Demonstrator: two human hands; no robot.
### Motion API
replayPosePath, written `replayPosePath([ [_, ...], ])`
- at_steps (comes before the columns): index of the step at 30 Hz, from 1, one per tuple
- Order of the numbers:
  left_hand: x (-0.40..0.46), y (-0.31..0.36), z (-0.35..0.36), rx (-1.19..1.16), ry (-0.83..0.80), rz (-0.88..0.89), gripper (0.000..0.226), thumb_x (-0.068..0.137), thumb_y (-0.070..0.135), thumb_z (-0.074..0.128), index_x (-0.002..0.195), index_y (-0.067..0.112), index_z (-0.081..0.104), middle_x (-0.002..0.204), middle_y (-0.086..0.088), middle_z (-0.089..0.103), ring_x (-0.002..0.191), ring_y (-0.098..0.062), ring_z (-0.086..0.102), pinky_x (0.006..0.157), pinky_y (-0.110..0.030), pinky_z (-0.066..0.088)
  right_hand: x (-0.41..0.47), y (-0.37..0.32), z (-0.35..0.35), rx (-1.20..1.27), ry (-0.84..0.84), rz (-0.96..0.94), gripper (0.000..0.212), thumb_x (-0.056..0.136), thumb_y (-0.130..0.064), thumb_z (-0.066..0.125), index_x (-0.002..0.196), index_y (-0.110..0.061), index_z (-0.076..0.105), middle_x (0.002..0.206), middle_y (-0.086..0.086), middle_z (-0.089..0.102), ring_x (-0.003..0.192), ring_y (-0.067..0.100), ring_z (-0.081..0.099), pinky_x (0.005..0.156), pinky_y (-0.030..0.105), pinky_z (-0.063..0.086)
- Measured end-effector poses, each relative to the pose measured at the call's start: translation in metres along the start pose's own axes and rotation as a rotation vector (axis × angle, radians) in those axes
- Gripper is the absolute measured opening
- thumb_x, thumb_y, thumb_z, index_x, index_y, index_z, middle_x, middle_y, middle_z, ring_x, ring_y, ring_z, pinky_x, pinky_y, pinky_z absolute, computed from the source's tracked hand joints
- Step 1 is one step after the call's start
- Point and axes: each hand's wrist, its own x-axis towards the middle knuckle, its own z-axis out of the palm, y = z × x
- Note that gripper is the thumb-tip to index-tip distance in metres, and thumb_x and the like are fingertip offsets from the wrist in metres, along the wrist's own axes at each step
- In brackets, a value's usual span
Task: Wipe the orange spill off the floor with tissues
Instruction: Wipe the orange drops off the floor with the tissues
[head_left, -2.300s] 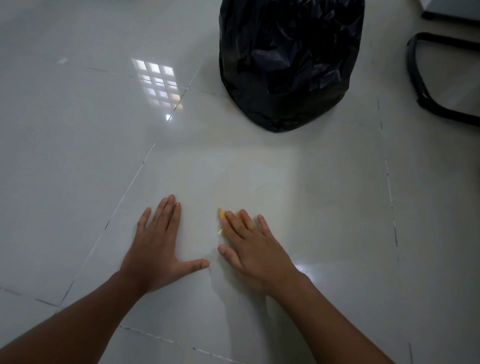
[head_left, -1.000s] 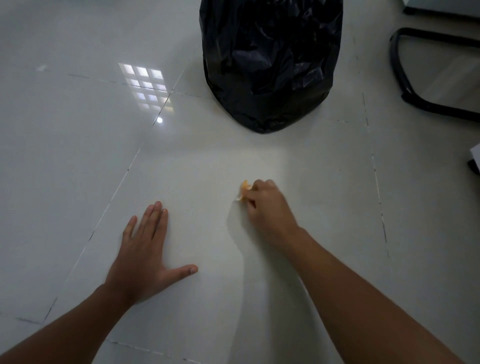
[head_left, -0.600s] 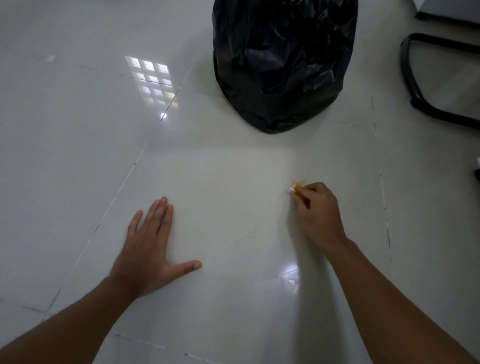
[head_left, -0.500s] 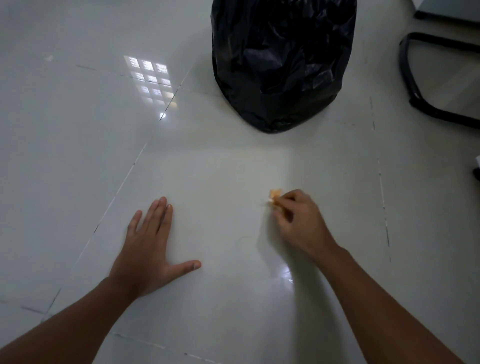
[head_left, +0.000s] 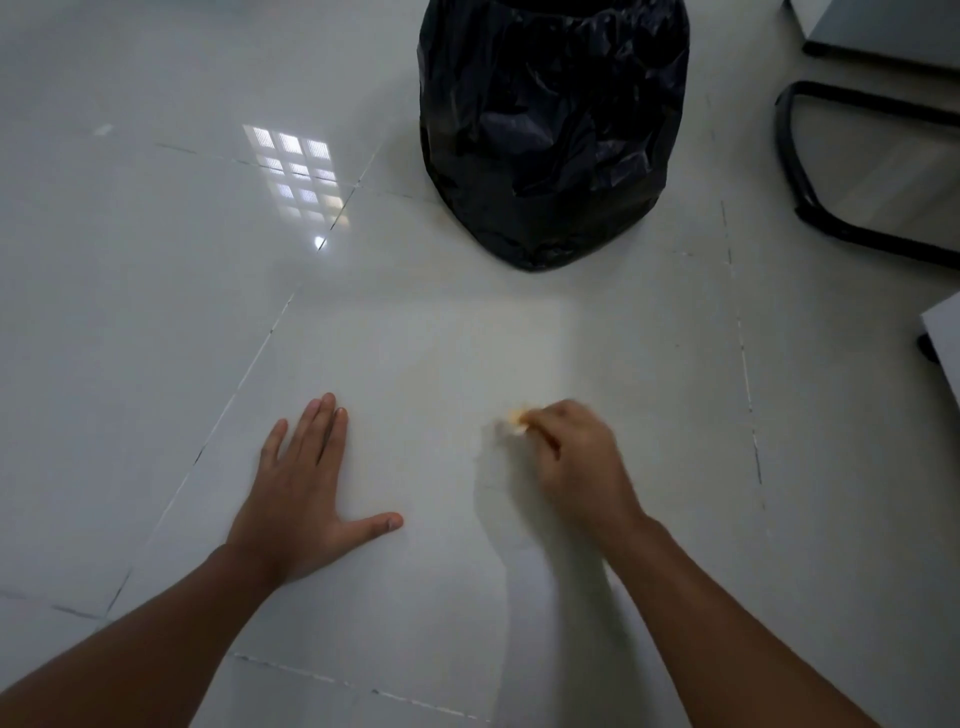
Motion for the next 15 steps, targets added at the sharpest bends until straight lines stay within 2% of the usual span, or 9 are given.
replayPosePath([
  [2, 0.0, 0.0, 0.0, 0.004, 0.004, 0.001, 0.129, 0.071, 0.096, 0.029, 0.155, -0.001, 0.021, 0.167, -0.017, 0.013, 0.155, -0.026, 0.01, 0.123, -0.056, 0.014, 0.017, 0.008, -0.01, 0.033, 0.212, 0.186, 0.014, 0.087, -0.004, 0.065, 0.097, -0.009, 0.073, 0.091, 0.01, 0.068, 0.086, 0.03, 0.062, 0.08, 0.033, 0.048],
  [3, 0.0, 0.0, 0.0, 0.005, 0.006, 0.002, 0.129, 0.071, 0.096, 0.029, 0.155, -0.001, 0.02, 0.167, -0.017, 0.013, 0.155, -0.026, 0.009, 0.123, -0.056, 0.015, 0.022, 0.011, -0.012, 0.022, 0.235, 0.239, 0.014, 0.089, -0.006, 0.064, 0.098, -0.01, 0.073, 0.094, 0.008, 0.069, 0.089, 0.029, 0.06, 0.08, 0.027, 0.044],
  [5, 0.0, 0.0, 0.0, 0.001, 0.012, 0.0, 0.13, 0.07, 0.096, 0.029, 0.155, -0.001, 0.02, 0.167, -0.017, 0.013, 0.155, -0.026, 0.01, 0.123, -0.056, 0.015, 0.024, 0.01, -0.006, -0.056, 0.154, 0.247, 0.014, 0.091, -0.011, 0.061, 0.1, -0.013, 0.073, 0.095, 0.006, 0.069, 0.093, 0.027, 0.052, 0.078, 0.022, 0.037],
  [7, 0.0, 0.0, 0.0, -0.002, 0.012, 0.0, 0.13, 0.07, 0.096, 0.027, 0.155, -0.001, 0.02, 0.167, -0.017, 0.013, 0.155, -0.026, 0.01, 0.123, -0.056, 0.015, 0.017, 0.003, 0.003, -0.102, 0.031, 0.174, 0.016, 0.092, -0.016, 0.06, 0.1, -0.015, 0.074, 0.092, 0.005, 0.068, 0.093, 0.024, 0.048, 0.078, 0.026, 0.038],
  [9, 0.0, 0.0, 0.001, 0.001, 0.013, -0.001, 0.13, 0.07, 0.097, 0.026, 0.155, -0.001, 0.021, 0.166, -0.017, 0.014, 0.155, -0.026, 0.011, 0.123, -0.056, 0.016, 0.005, -0.006, 0.012, -0.048, -0.087, 0.091, 0.017, 0.091, -0.022, 0.061, 0.101, -0.016, 0.073, 0.094, 0.002, 0.064, 0.093, 0.02, 0.05, 0.081, 0.025, 0.04],
  [12, 0.001, -0.001, 0.002, 0.007, 0.015, -0.003, 0.13, 0.07, 0.097, 0.027, 0.155, -0.001, 0.021, 0.166, -0.017, 0.015, 0.155, -0.027, 0.012, 0.123, -0.056, 0.016, -0.016, -0.013, 0.02, 0.022, -0.234, 0.004, 0.031, 0.086, -0.035, 0.066, 0.113, -0.021, 0.068, 0.104, -0.005, 0.055, 0.097, 0.011, 0.048, 0.084, 0.018, 0.04],
  [15, 0.001, -0.001, 0.004, 0.022, 0.017, -0.003, 0.13, 0.07, 0.097, 0.025, 0.155, -0.001, 0.02, 0.166, -0.017, 0.014, 0.155, -0.027, 0.011, 0.123, -0.055, 0.015, -0.025, -0.012, 0.021, 0.066, -0.259, -0.022, 0.025, 0.087, -0.027, 0.069, 0.111, -0.022, 0.072, 0.101, -0.005, 0.058, 0.094, 0.012, 0.053, 0.08, 0.019, 0.042],
])
